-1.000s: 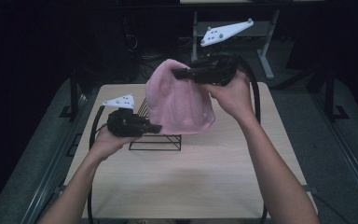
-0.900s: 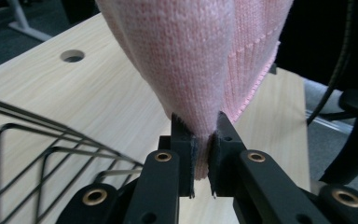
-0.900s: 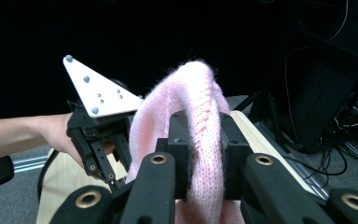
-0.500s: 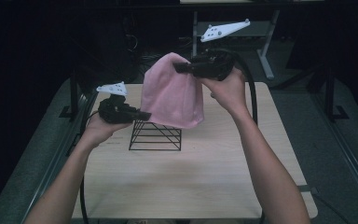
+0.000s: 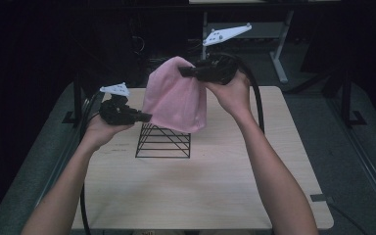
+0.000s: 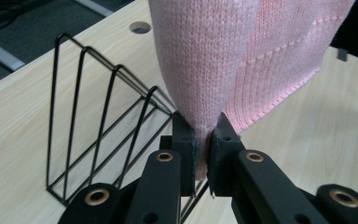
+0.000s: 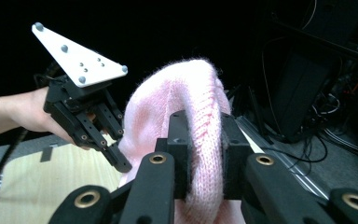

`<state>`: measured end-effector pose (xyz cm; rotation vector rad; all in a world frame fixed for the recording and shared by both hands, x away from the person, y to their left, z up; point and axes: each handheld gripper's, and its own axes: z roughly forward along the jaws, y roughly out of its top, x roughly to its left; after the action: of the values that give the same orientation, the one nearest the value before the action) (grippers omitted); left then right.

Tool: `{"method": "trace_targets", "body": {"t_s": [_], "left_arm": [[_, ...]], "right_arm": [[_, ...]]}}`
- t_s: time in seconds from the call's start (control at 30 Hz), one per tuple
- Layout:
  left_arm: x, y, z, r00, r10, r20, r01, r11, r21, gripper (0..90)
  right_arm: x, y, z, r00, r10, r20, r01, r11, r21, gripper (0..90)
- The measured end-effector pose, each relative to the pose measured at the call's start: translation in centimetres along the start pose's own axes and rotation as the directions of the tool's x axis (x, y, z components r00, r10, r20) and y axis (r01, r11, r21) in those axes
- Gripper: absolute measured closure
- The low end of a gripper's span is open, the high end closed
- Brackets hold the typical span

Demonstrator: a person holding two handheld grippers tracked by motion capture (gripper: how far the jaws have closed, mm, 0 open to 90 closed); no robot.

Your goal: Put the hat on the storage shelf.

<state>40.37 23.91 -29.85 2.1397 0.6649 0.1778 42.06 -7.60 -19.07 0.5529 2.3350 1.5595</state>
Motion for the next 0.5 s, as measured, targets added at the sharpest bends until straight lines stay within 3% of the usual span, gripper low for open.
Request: {"method": "trace_targets", "body": {"t_s": [0.17, 0.5], "left_arm": [[0.3, -0.2, 0.1, 0.9999, -0.001, -0.016, 0.001, 0.9999, 0.015, 82.9], [0.9, -1.3, 0.1, 0.9996, -0.028, -0.004, 0.028, 0.9994, 0.021, 82.8]], "right_arm": [[-0.2, -0.2, 0.7, 1.0, -0.003, 0.0, 0.003, 1.0, 0.006, 78.0], [0.0, -0.6, 1.8, 0.9997, -0.008, -0.023, 0.008, 1.0, 0.007, 77.7]]}}
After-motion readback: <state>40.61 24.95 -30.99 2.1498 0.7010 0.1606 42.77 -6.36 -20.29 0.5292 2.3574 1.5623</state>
